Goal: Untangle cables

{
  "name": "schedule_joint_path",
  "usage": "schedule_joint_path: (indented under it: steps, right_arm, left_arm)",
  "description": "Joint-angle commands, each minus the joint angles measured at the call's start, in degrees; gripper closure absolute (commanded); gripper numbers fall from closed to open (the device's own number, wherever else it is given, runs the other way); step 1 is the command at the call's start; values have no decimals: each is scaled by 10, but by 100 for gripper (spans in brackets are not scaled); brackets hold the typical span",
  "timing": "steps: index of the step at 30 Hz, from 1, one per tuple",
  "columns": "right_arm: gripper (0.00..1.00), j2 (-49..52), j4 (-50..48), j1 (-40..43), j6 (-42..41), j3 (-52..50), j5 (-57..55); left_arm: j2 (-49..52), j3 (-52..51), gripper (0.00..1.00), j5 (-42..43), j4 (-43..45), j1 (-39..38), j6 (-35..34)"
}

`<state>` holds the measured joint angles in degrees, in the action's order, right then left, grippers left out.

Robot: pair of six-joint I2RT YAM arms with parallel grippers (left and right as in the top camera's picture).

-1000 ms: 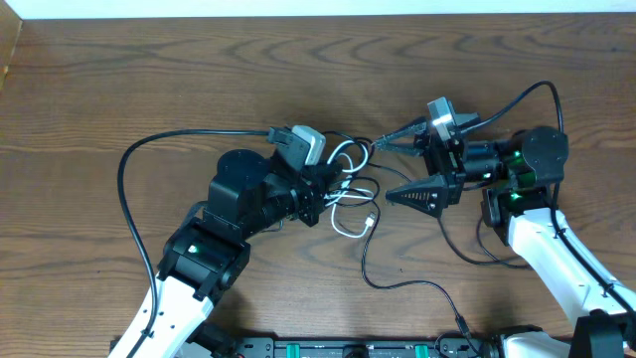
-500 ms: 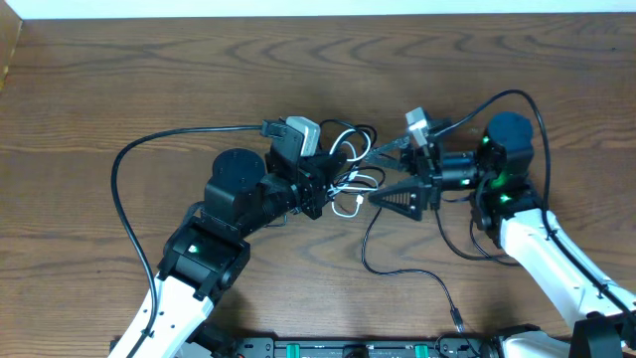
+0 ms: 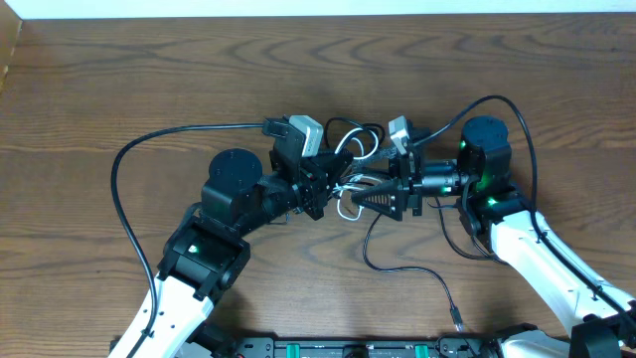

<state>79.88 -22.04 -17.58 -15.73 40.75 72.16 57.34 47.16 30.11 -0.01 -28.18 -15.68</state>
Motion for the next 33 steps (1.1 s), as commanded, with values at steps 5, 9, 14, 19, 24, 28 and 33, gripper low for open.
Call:
schedule_joint_path:
  steps: [5,9,14,19,24,28,33]
  right_arm:
    - [81,-2,0,-7,12,3,-16]
    - [99,-2,0,-7,12,3,-17]
    - [99,-3,0,0,3,3,-14]
    - [99,-3,-4,26,-5,3,34]
    - [99,-3,18,72,-5,3,51]
    - [99,-3,57,111,3,3,44]
    - [99,-3,124,159,37,3,14]
  left_arm:
    - [-1,8,92,10,5,1,-10]
    - [-1,8,92,9,3,1,-9]
    - [-1,8,92,7,1,1,-9]
    - [-1,8,92,-36,-18,1,-9]
    - [-1,8,92,-57,-48,1,-9]
    - [-1,8,92,-57,-54,1,-9]
    - [-1,8,92,-57,-58,1,-9]
